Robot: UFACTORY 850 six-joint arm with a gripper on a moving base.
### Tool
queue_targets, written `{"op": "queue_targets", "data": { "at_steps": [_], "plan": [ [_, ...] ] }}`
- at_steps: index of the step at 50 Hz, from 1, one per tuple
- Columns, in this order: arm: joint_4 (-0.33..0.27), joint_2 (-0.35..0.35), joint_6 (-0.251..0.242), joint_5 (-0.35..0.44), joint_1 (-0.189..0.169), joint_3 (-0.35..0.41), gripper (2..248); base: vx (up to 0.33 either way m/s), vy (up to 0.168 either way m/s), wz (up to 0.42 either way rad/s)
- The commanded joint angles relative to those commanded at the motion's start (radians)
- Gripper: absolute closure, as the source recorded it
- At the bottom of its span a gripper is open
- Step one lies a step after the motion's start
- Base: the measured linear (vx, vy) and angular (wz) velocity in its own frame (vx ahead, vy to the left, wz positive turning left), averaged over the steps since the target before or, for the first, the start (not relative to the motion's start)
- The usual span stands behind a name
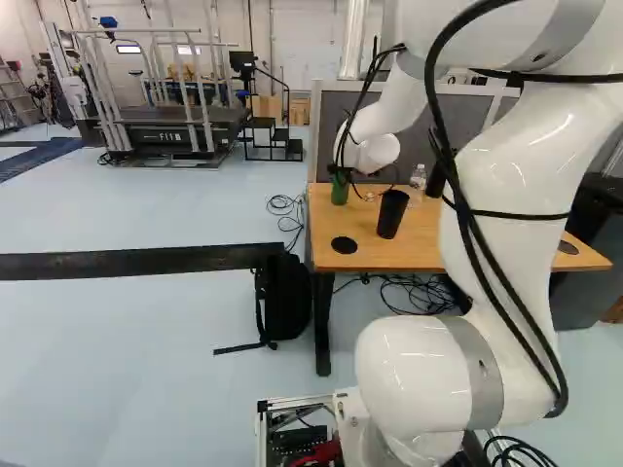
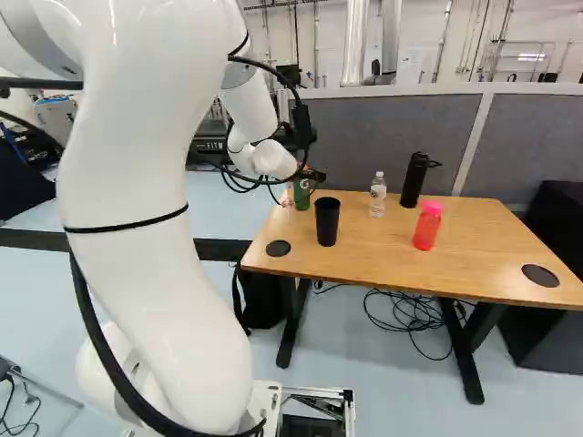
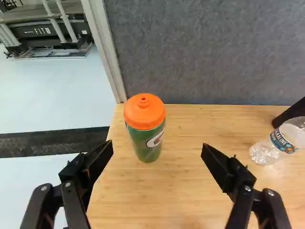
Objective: Pick up the green bottle from the table
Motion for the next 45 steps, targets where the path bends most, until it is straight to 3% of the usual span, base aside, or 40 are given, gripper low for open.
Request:
{"op": "queue_targets", "data": {
  "at_steps": [29,45],
  "plan": [
    [0.000,-0.167,0.000,0.000,0.009,-0.159,3,0.000,0.000,0.000],
    [0.000,-0.213,0.000,0.000,0.015,-0.178,3,0.000,0.000,0.000]
  ]
}}
